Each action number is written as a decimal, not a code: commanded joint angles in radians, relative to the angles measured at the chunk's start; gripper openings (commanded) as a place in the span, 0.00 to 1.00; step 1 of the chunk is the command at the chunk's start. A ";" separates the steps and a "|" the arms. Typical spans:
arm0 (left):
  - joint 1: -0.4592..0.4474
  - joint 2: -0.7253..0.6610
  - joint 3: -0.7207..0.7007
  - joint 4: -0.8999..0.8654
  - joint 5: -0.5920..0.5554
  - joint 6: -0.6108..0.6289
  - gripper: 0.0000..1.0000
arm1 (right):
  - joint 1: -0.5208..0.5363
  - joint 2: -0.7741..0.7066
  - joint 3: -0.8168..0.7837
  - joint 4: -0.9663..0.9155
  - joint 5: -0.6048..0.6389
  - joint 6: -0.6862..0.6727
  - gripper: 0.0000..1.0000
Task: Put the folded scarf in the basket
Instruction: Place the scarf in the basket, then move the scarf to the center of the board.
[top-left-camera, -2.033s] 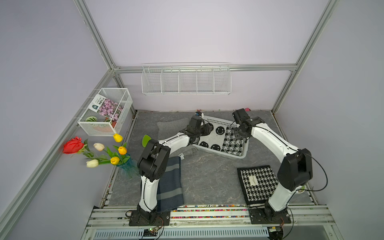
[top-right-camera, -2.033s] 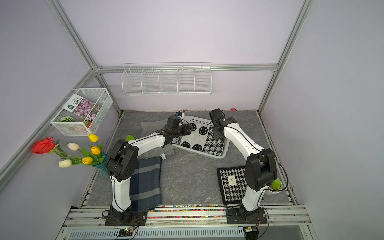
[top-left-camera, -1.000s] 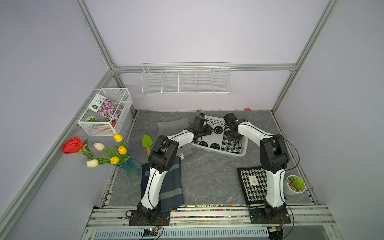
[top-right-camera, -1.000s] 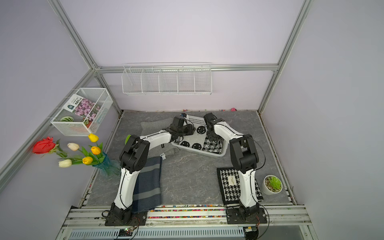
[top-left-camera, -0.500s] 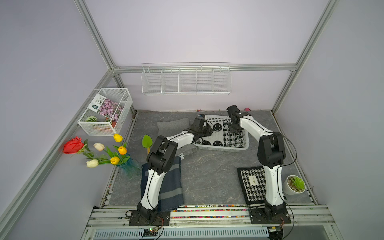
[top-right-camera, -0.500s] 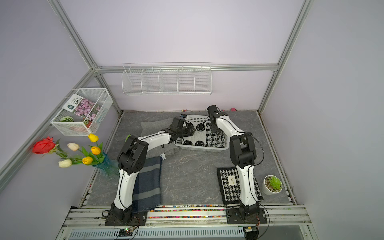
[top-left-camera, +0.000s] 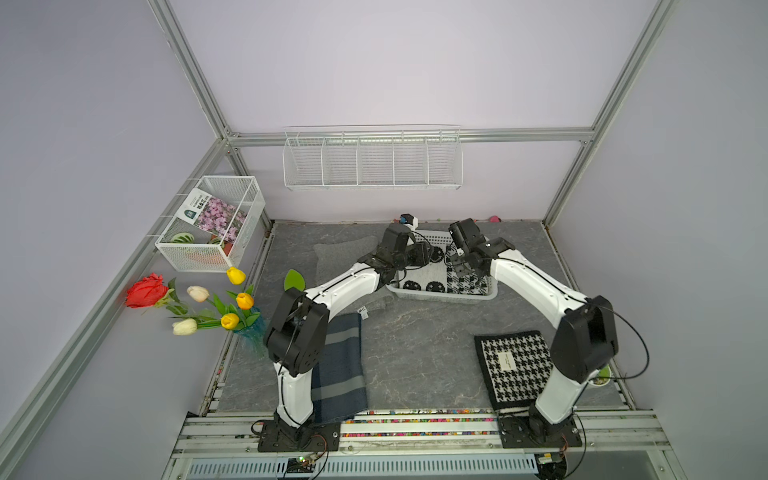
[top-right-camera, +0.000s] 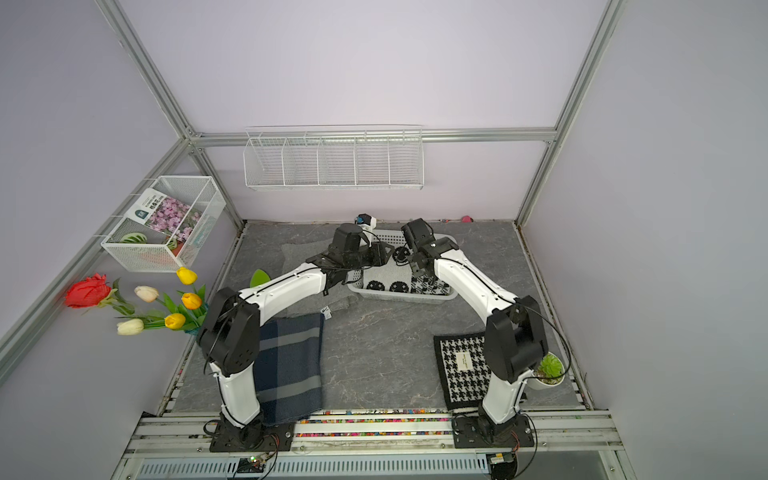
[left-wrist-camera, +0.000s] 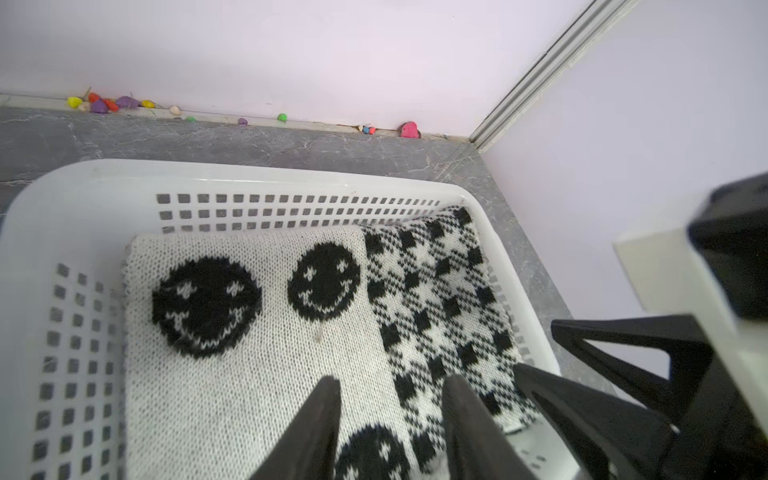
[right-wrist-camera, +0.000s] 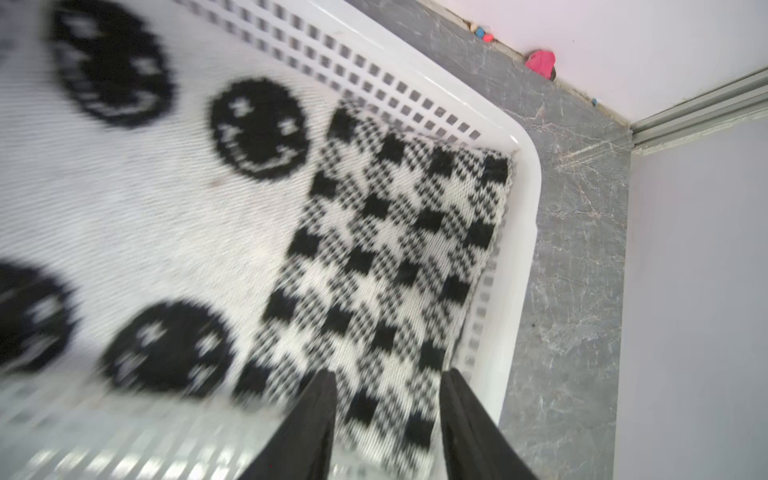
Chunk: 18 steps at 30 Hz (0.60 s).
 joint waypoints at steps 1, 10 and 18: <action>0.006 -0.093 -0.092 -0.035 -0.050 0.006 0.45 | 0.081 -0.090 -0.117 0.041 -0.080 0.090 0.46; 0.005 -0.391 -0.396 -0.209 -0.211 0.015 0.45 | 0.232 -0.350 -0.504 0.406 -0.637 0.306 0.50; 0.028 -0.407 -0.520 -0.228 -0.309 0.032 0.45 | 0.459 -0.202 -0.531 0.561 -0.730 0.382 0.54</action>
